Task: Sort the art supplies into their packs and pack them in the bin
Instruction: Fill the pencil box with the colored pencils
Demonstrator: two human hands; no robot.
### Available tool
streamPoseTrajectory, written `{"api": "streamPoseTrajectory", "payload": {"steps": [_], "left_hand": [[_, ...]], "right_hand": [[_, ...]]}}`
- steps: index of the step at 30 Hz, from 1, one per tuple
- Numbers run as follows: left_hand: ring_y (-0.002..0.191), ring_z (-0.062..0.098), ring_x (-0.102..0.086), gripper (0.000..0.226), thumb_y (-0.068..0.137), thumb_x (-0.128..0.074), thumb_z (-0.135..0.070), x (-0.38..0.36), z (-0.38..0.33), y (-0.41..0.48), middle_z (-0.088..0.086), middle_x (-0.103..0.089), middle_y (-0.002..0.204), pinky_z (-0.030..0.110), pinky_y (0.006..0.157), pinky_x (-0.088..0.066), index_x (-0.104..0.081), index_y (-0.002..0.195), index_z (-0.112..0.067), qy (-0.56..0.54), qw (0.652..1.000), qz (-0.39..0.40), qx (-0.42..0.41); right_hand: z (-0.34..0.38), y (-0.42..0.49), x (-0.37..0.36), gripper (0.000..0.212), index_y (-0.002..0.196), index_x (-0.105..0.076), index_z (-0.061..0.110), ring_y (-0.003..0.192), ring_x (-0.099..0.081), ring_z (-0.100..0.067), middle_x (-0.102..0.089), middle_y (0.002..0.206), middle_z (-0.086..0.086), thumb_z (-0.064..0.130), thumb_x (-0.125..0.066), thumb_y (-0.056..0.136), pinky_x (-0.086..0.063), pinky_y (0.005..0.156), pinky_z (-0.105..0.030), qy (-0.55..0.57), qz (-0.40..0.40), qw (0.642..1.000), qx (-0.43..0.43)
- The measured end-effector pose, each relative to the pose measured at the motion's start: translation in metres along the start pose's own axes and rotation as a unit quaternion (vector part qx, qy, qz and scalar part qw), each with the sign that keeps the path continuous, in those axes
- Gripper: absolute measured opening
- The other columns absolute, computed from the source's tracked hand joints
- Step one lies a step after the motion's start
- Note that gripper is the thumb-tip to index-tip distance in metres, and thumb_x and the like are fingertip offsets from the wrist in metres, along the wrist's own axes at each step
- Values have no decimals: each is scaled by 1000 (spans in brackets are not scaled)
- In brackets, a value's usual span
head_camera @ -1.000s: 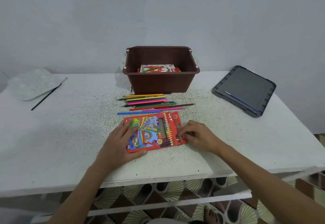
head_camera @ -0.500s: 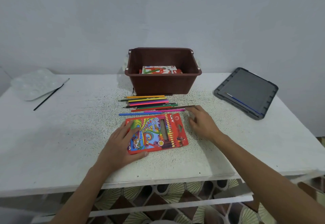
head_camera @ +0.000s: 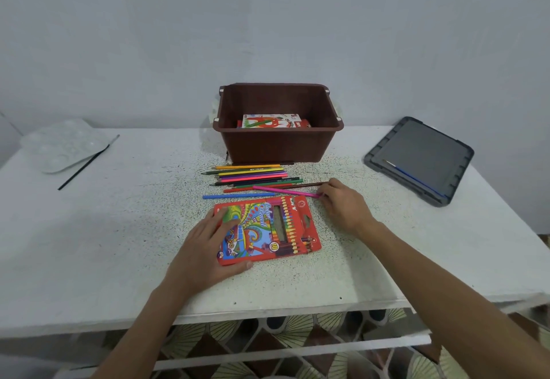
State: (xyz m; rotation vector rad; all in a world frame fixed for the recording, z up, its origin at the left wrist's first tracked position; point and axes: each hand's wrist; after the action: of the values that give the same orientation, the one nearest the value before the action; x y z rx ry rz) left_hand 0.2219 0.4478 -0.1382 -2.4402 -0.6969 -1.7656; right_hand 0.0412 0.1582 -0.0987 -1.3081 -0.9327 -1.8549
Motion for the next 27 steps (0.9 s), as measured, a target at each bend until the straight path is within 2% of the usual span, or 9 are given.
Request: {"api": "streamPoseTrajectory", "payload": {"steps": [2, 7, 11, 14, 16, 18, 22, 27], "left_hand": [[142, 28, -34, 98, 71, -48, -89, 0, 0, 0, 4, -35, 155, 55, 104, -43, -44, 142, -21, 0, 1000, 0, 0], [144, 27, -31, 98, 71, -50, -88, 0, 1, 1, 4, -32, 157, 55, 105, -42, -43, 143, -21, 2, 1000, 2, -5], [145, 26, -29, 99, 71, -51, -87, 0, 1, 1, 4, -30, 157, 53, 106, -42, -43, 143, -20, 2, 1000, 1, -4], [145, 25, -28, 100, 71, -50, -88, -1, 2, 0, 4, -29, 158, 53, 107, -41, -40, 145, -21, 3, 1000, 5, 4], [145, 25, -28, 100, 71, -50, -88, -2, 2, 1, 3, -29, 158, 52, 107, -41, -40, 145, -21, 2, 1000, 6, 7], [145, 25, -28, 100, 71, -50, -88, -1, 2, 1, 3, -29, 158, 52, 107, -41, -41, 144, -21, 1, 1000, 6, 8], [145, 26, -27, 100, 70, -48, -88, 0, -1, 1, 3, -29, 158, 50, 109, -38, -42, 144, -21, 3, 1000, 4, 8], [146, 25, -26, 100, 71, -48, -88, 0, -1, 1, 2, -27, 158, 50, 109, -37, -41, 144, -22, 1, 1000, 6, 9]], "right_hand": [[-7, -1, 4, 20, 109, -65, 12, 82, -61, -26, -58, 105, -1, 20, -48, 100, -45, 60, -34, -8, -4, 1000, -6], [-34, -10, 18, 18, 106, -67, 11, 75, -56, -21, -59, 98, -2, 17, -52, 98, -29, 51, -22, -13, -29, 999, -42], [-59, -21, 40, 13, 103, -69, 8, 73, -54, -17, -62, 101, -5, 11, -60, 94, -27, 53, -15, -4, -50, 998, -45], [-75, -31, 56, 9, 97, -70, 10, 69, -53, -15, -63, 99, -5, 7, -67, 89, -34, 53, -17, -19, -53, 998, -6], [-83, -36, 63, 10, 97, -71, 13, 69, -58, -17, -64, 98, -1, 10, -69, 88, -47, 53, -27, -33, -51, 998, 7], [-87, -41, 66, 11, 97, -71, 15, 66, -56, -15, -63, 96, 1, 11, -71, 86, -52, 52, -34, -40, -53, 998, 20], [-81, -47, 65, 12, 95, -72, 16, 62, -46, -9, -63, 93, 1, 10, -74, 84, -43, 51, -26, -47, -58, 995, 58], [-58, -47, 53, 14, 96, -71, 16, 61, -44, -7, -63, 91, 0, 11, -74, 84, -46, 48, -26, -33, -42, 993, 101]]}}
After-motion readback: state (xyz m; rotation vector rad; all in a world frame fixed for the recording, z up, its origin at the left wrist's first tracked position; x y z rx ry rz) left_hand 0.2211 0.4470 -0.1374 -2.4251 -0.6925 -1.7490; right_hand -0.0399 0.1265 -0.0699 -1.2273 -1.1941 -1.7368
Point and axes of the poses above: each hand's wrist, its own y-axis towards the middle knuckle, its own x-axis out of the back of the hand, z = x × y
